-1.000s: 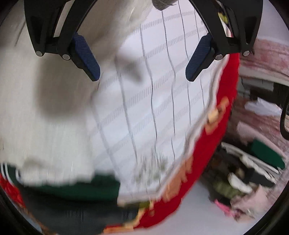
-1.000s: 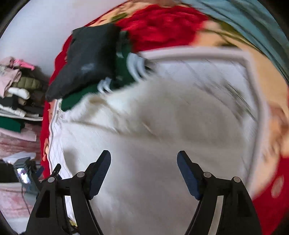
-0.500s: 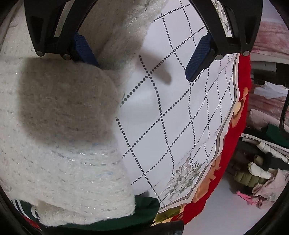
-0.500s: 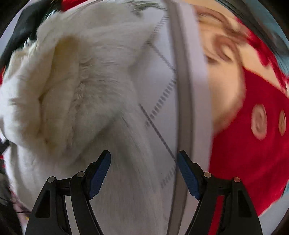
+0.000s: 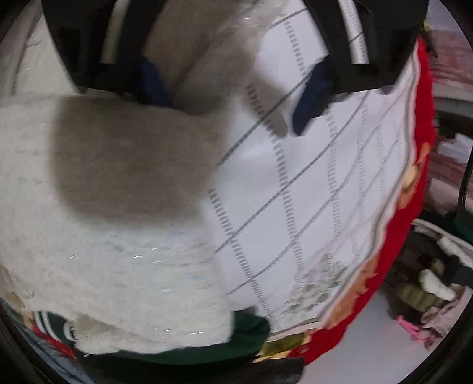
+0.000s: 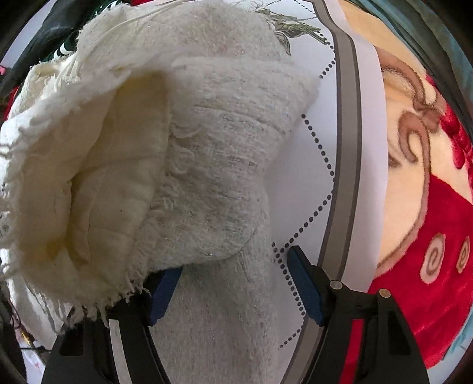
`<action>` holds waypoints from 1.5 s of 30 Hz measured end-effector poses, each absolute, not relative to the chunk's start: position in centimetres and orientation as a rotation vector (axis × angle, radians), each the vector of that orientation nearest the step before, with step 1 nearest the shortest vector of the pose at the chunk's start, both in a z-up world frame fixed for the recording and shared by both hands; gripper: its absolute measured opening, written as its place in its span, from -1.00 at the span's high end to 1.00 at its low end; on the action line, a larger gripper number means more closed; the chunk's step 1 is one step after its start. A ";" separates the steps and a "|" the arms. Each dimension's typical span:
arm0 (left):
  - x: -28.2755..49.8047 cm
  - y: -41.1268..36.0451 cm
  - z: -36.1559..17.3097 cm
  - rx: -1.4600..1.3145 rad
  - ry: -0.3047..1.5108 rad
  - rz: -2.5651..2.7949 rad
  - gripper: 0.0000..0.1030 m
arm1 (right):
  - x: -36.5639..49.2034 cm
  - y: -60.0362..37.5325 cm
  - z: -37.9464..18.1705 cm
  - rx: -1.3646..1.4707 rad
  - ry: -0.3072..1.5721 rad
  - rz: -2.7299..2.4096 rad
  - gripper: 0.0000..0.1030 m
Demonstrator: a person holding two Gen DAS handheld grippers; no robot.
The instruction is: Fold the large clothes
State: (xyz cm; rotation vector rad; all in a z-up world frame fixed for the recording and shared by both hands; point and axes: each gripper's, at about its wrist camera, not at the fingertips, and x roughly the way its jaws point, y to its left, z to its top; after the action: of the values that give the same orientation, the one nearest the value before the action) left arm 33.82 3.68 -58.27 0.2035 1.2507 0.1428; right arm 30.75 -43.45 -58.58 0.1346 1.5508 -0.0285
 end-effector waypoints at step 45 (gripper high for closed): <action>33.1 10.9 -58.5 0.206 1.264 0.344 -1.00 | 34.8 -38.8 -58.2 0.319 1.574 0.058 0.43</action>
State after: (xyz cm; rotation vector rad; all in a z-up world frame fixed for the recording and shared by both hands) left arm 33.07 10.93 -58.51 0.2064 1.2638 0.3445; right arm 34.83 -38.78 -58.22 0.3190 1.5739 0.0584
